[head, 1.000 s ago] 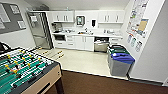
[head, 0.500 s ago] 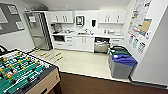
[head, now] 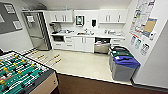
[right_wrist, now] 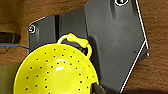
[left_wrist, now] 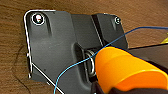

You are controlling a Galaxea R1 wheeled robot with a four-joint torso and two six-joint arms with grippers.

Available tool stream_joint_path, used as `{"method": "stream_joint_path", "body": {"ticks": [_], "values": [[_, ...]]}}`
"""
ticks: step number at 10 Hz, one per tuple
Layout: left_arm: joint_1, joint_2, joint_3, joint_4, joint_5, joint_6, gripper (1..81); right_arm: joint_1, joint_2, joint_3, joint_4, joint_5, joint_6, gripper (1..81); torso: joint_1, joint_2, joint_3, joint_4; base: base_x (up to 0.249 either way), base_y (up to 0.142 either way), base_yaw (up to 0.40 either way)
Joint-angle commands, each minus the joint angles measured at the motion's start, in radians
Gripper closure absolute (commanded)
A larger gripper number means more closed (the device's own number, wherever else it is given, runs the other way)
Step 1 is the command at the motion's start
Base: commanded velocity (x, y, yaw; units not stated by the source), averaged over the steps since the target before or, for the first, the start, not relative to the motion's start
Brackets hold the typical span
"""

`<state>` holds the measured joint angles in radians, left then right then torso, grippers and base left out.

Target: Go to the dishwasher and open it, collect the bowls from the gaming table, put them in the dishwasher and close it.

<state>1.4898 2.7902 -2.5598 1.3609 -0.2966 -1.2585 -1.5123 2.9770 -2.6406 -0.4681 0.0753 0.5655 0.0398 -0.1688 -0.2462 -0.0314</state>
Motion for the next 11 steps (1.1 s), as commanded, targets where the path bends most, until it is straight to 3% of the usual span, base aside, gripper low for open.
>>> {"method": "stream_joint_path", "body": {"ticks": [1,11], "values": [[-0.038,-0.02,0.004,0.006,0.02,0.001,81.1,0.039,-0.002,0.002,-0.009,-0.045,-0.003,81.1,0.0,0.0,0.0,0.0,0.166,0.0,0.0],[-0.038,-0.018,0.004,0.006,0.02,0.001,81.1,0.036,-0.005,-0.004,-0.009,-0.042,-0.003,81.1,0.0,0.0,0.0,0.0,0.166,-0.057,0.0]]}}
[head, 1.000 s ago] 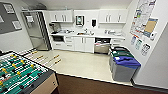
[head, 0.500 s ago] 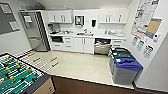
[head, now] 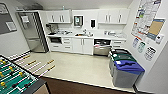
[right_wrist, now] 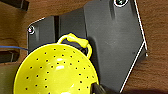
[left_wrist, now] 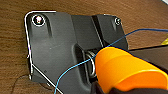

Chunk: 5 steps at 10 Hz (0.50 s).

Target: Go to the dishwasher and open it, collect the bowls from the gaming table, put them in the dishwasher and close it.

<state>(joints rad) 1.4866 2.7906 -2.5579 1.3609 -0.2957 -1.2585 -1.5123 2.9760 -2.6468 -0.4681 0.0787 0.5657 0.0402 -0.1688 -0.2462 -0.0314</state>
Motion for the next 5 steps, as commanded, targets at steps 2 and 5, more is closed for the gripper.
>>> {"method": "stream_joint_path", "body": {"ticks": [2,5], "values": [[-0.035,-0.019,0.002,0.004,0.02,0.001,81.1,0.036,-0.004,0.002,-0.009,-0.045,-0.003,81.1,0.0,0.0,0.0,0.0,0.166,-0.064,0.0],[-0.036,-0.017,-0.001,0.004,0.02,0.001,81.1,0.036,-0.004,0.002,-0.009,-0.045,-0.003,81.1,0.0,0.0,0.0,0.0,0.166,-0.068,0.0]]}}
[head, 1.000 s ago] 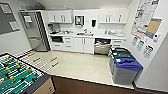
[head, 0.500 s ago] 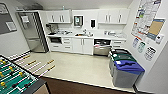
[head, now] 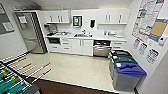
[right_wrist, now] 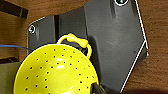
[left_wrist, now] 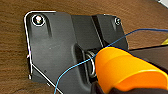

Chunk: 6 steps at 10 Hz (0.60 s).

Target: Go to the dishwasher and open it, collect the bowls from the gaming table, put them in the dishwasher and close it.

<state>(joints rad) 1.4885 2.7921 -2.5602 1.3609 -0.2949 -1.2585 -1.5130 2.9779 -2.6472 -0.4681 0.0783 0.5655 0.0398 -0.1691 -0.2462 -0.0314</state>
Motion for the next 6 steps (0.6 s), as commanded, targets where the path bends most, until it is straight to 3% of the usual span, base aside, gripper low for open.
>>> {"method": "stream_joint_path", "body": {"ticks": [1,6], "values": [[-0.04,-0.018,0.003,0.004,0.019,0.001,81.1,0.036,-0.004,0.003,-0.007,-0.045,-0.003,81.1,0.0,0.0,0.0,0.0,0.166,-0.075,0.0],[-0.04,-0.015,0.0,0.004,0.02,0.001,81.1,0.033,-0.003,0.003,-0.009,-0.045,-0.003,81.1,0.0,0.0,0.0,0.0,0.166,-0.075,0.0]]}}
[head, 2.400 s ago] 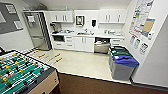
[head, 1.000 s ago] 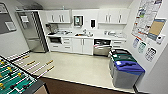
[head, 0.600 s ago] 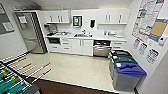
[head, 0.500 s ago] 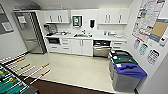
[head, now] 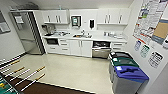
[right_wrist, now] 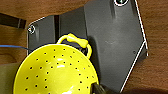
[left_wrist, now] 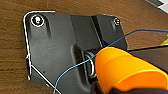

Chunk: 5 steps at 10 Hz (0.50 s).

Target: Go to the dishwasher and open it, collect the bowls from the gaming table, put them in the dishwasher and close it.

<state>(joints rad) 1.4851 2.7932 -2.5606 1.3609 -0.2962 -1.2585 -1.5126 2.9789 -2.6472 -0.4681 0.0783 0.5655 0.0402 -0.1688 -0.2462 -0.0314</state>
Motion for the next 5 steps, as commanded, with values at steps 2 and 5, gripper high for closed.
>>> {"method": "stream_joint_path", "body": {"ticks": [2,5], "values": [[-0.036,-0.016,0.0,0.006,0.022,0.001,81.1,0.033,-0.004,0.003,-0.009,-0.045,-0.003,81.1,0.0,0.0,0.0,0.0,0.166,-0.077,0.0],[-0.035,-0.016,0.0,0.004,0.022,0.001,81.1,0.033,-0.004,0.003,-0.008,-0.045,-0.003,81.1,0.0,0.0,0.0,0.0,0.166,-0.077,0.0]]}}
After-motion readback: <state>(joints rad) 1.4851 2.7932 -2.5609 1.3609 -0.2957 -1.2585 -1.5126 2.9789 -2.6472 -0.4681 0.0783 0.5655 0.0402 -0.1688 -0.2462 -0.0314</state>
